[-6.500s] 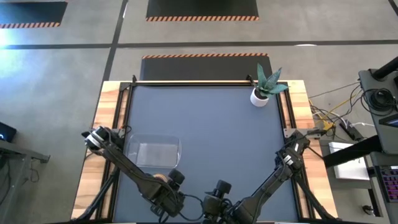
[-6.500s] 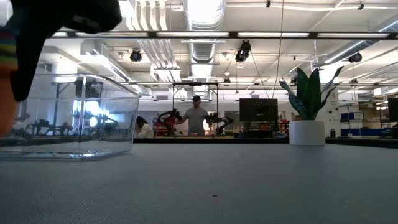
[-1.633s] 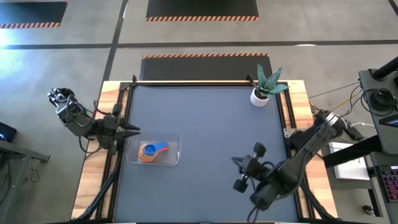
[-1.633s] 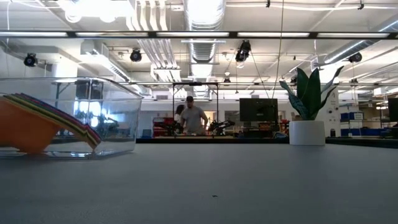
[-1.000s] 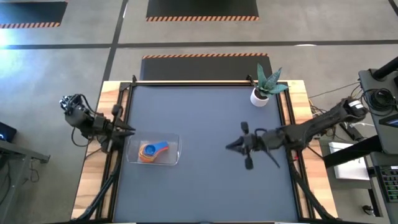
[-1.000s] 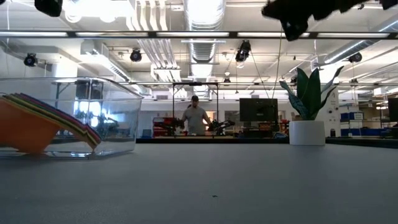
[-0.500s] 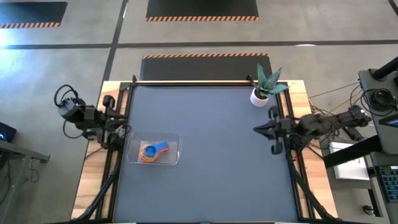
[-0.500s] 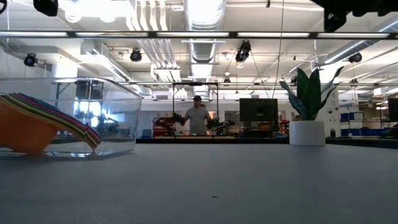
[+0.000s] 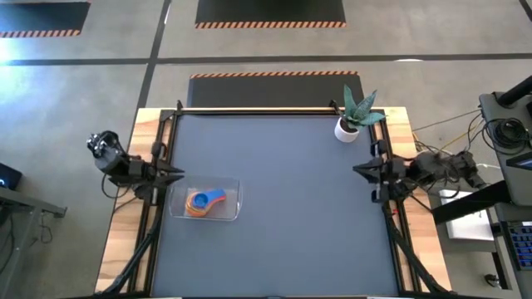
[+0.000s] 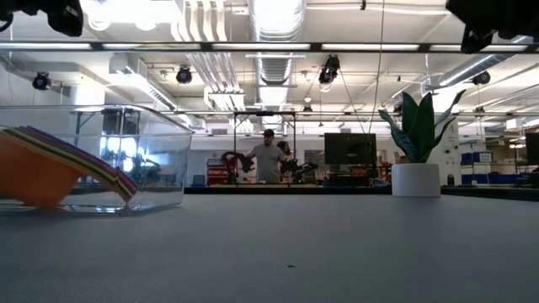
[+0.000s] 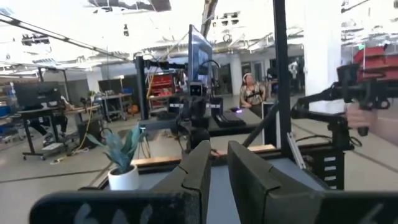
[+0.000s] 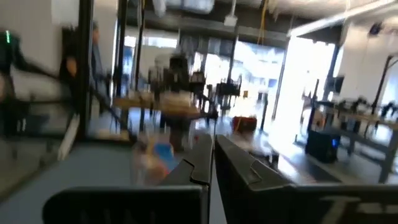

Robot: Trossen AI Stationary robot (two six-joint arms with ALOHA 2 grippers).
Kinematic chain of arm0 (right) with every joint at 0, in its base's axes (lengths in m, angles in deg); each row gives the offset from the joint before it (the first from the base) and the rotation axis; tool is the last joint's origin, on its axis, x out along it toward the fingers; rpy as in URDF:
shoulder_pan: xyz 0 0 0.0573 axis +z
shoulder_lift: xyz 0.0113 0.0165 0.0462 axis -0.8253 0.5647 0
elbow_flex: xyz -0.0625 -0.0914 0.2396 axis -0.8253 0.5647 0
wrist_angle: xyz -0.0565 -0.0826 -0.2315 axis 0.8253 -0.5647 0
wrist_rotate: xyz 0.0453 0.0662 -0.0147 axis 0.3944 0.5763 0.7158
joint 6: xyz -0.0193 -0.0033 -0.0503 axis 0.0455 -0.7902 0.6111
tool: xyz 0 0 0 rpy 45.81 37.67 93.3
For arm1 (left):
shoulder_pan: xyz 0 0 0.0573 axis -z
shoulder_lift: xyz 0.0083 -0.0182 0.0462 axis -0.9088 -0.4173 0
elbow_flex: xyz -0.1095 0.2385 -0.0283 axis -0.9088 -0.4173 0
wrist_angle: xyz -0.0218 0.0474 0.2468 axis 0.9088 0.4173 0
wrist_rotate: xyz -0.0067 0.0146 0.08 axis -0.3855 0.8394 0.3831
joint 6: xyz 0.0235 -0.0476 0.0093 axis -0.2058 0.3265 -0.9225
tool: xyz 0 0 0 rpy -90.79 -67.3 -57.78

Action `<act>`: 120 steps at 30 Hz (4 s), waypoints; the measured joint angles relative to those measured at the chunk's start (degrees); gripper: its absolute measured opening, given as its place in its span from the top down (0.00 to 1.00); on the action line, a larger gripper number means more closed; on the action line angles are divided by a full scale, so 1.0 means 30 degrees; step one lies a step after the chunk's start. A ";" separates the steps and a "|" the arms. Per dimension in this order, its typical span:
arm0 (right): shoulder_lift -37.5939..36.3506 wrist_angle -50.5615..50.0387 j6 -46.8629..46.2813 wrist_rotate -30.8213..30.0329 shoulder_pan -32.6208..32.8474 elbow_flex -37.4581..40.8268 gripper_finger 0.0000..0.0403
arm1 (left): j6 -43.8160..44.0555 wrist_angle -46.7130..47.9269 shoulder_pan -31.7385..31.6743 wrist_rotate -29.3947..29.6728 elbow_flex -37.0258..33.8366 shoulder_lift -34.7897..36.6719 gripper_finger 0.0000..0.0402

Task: Nest measuring cups in basket
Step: Return to Home Position

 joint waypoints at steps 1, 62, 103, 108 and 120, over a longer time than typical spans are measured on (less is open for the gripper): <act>-0.0104 -0.0267 0.0048 0.0044 0.0000 0.0033 0.98 | 0.0042 -0.0315 -0.0004 -0.0076 -0.0284 0.0002 0.91; -0.0105 -0.4124 -0.1013 0.0990 0.0012 -0.0908 0.98 | 0.1572 -0.7652 -0.0051 -0.4375 -0.6580 -0.0009 0.91; -0.0118 -0.4846 -0.1833 0.0584 -0.0029 -0.0228 0.98 | 0.1920 -0.7706 -0.0051 -0.4269 -0.6376 -0.0107 0.91; -0.0103 -0.2271 -0.1843 0.0516 -0.0080 0.1898 0.98 | 0.1926 -0.7698 -0.0051 -0.4270 -0.6373 -0.0101 0.91; -0.0126 0.1654 -0.2560 0.0930 -0.0547 0.4248 0.98 | 0.1926 -0.7699 -0.0051 -0.4269 -0.6368 -0.0143 0.91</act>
